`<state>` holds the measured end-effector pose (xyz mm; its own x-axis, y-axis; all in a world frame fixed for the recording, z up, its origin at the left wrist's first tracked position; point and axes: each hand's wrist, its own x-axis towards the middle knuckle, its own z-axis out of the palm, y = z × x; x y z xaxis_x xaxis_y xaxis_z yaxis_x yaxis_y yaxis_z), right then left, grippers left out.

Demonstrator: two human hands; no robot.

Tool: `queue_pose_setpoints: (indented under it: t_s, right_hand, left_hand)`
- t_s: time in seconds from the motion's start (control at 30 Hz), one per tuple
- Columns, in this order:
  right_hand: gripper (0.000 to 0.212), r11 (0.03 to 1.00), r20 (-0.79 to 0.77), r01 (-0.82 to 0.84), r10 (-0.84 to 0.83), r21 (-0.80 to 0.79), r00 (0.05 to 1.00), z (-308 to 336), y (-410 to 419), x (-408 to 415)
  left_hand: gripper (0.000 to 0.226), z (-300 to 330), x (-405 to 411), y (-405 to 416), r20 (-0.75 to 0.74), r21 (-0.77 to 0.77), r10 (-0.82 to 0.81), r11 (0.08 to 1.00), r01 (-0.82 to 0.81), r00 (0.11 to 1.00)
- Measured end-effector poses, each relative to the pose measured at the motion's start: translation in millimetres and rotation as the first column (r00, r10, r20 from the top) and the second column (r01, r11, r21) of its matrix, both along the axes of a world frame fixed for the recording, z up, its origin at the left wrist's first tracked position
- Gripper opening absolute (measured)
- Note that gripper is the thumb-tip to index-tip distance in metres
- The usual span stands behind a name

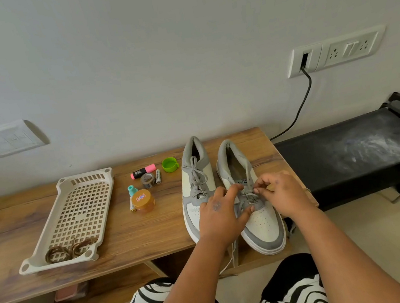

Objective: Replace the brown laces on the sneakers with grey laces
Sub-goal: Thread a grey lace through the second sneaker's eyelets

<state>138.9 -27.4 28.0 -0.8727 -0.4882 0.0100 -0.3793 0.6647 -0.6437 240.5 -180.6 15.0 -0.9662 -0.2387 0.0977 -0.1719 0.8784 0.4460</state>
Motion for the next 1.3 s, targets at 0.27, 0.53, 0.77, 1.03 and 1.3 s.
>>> queue_pose_setpoints:
  t_s: [0.27, 0.53, 0.77, 1.03, 1.3]
  right_hand:
    - [0.016, 0.989, -0.076, -0.118, 0.112, -0.091, 0.991, 13, -2, 6]
    - [0.011, 0.988, 0.115, -0.145, 0.151, -0.057, 0.982, 15, -4, 7]
    - [0.014, 0.968, 0.491, 0.019, 0.11, -0.25, 0.864, 10, -5, 8]
    - [0.016, 0.974, 0.087, 0.114, -0.099, -0.196, 0.991, 8, -2, 2]
    - [0.025, 0.996, 0.07, 0.019, -0.014, -0.082, 0.997, -1, -4, 3]
  left_hand:
    - [0.057, 0, -2, -2, 0.004, 0.024, -0.011, 1.0, 0.011, 1.0]
    - [0.059, -1, -2, -2, 0.019, 0.009, -0.017, 1.0, 0.017, 1.0]
    - [0.058, -3, -3, -3, 0.019, 0.015, -0.016, 1.0, 0.016, 1.0]
    - [0.058, -3, -2, -3, 0.023, 0.028, -0.02, 0.999, 0.019, 1.0]
    - [0.069, 0, -2, 10, 0.016, -0.025, 0.059, 0.998, -0.059, 0.998]
